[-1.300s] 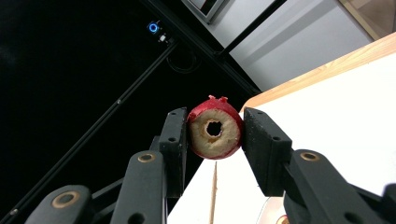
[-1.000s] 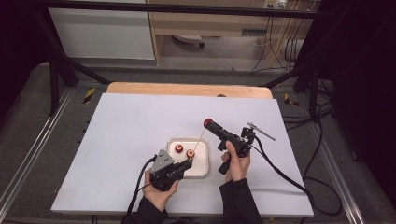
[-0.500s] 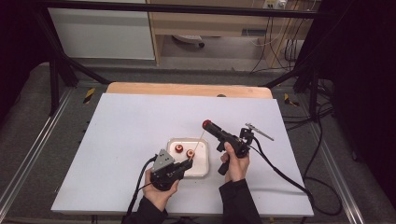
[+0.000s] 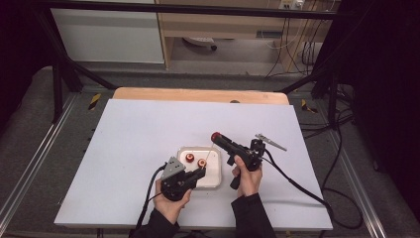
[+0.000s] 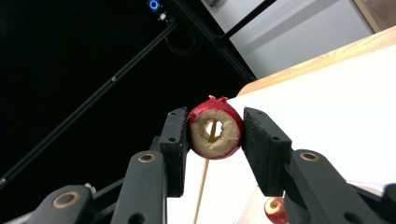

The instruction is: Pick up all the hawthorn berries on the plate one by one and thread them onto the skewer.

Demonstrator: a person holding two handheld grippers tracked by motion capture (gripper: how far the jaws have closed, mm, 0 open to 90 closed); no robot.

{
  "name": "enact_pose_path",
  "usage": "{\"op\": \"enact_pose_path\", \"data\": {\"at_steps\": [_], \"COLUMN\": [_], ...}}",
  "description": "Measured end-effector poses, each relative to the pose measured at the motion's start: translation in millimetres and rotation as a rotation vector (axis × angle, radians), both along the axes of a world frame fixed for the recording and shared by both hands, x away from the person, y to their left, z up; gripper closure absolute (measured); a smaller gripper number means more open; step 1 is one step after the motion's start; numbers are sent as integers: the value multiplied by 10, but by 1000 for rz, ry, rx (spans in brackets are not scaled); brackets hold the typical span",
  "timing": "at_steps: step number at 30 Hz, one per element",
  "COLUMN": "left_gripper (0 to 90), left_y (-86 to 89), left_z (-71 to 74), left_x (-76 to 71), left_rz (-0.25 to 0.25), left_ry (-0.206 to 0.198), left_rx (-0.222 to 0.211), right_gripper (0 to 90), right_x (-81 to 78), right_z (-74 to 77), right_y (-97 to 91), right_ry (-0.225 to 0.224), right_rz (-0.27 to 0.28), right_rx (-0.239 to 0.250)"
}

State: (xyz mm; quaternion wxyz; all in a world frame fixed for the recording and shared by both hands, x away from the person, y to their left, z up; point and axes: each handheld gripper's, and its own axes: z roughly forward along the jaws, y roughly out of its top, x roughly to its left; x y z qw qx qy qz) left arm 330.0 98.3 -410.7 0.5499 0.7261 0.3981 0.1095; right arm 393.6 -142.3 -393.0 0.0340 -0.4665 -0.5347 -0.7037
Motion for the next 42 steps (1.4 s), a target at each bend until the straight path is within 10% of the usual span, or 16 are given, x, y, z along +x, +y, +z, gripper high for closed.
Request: {"op": "enact_pose_path", "data": {"at_steps": [29, 42], "left_gripper": [880, 879], "left_y": [-38, 390], "left_z": [-1, -73], "left_x": [257, 153], "left_rz": [-39, -108], "left_ry": [-20, -27], "left_rx": [59, 176], "right_gripper": [604, 193], "right_x": [-165, -179], "right_z": [-237, -176], "right_y": [158, -156], "right_ry": [26, -7], "right_rz": [93, 59], "right_rx": [-161, -372]}}
